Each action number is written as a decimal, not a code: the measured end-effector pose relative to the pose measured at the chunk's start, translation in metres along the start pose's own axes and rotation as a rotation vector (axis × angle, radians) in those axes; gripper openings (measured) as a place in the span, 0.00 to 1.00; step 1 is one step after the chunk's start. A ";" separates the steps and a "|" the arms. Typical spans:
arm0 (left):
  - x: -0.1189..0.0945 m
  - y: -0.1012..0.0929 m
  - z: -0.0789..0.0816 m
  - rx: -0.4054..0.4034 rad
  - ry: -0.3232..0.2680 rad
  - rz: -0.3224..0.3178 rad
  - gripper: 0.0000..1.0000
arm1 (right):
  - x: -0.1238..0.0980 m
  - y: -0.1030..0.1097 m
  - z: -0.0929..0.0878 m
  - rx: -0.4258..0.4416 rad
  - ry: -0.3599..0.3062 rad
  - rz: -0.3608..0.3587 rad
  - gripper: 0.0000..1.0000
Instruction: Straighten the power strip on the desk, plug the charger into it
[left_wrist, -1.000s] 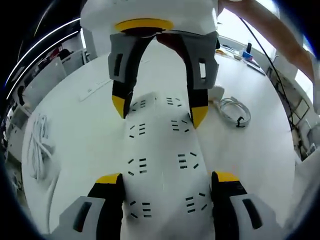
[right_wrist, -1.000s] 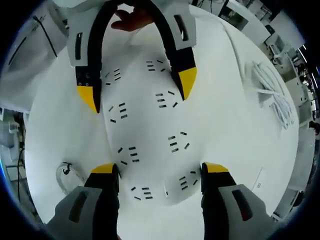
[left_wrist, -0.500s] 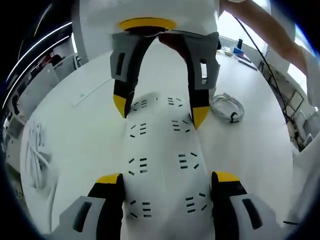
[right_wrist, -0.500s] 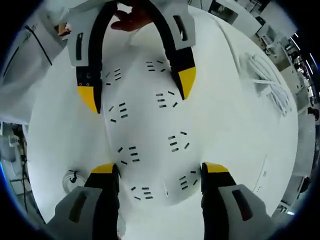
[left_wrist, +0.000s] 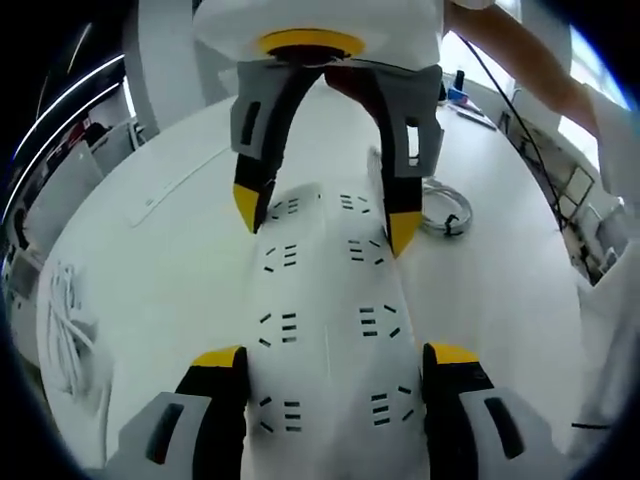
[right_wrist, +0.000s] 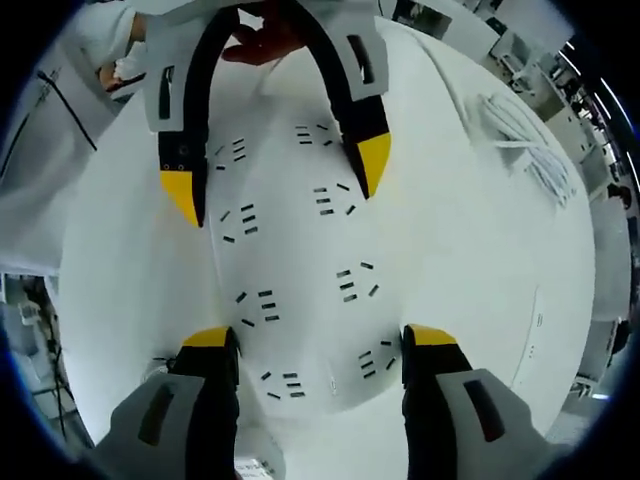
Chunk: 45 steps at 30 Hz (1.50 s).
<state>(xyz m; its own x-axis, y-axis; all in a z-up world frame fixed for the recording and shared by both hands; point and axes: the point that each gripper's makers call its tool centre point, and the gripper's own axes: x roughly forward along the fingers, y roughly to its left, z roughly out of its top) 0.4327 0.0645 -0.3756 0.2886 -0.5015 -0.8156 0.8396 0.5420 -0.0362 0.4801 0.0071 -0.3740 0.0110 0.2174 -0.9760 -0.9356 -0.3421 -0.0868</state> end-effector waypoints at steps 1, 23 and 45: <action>0.000 0.000 0.000 0.003 0.000 -0.002 0.72 | 0.000 0.001 0.000 0.004 -0.002 -0.002 0.65; 0.001 -0.005 0.001 0.075 -0.004 -0.053 0.72 | -0.003 0.017 -0.002 0.130 -0.027 -0.040 0.65; 0.001 -0.007 0.000 0.093 0.007 -0.061 0.72 | 0.000 0.018 0.002 0.040 -0.045 0.027 0.69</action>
<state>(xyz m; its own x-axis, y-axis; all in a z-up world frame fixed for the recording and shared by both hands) 0.4272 0.0602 -0.3757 0.2328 -0.5270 -0.8174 0.8947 0.4455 -0.0325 0.4624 0.0028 -0.3753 -0.0294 0.2495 -0.9679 -0.9487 -0.3118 -0.0516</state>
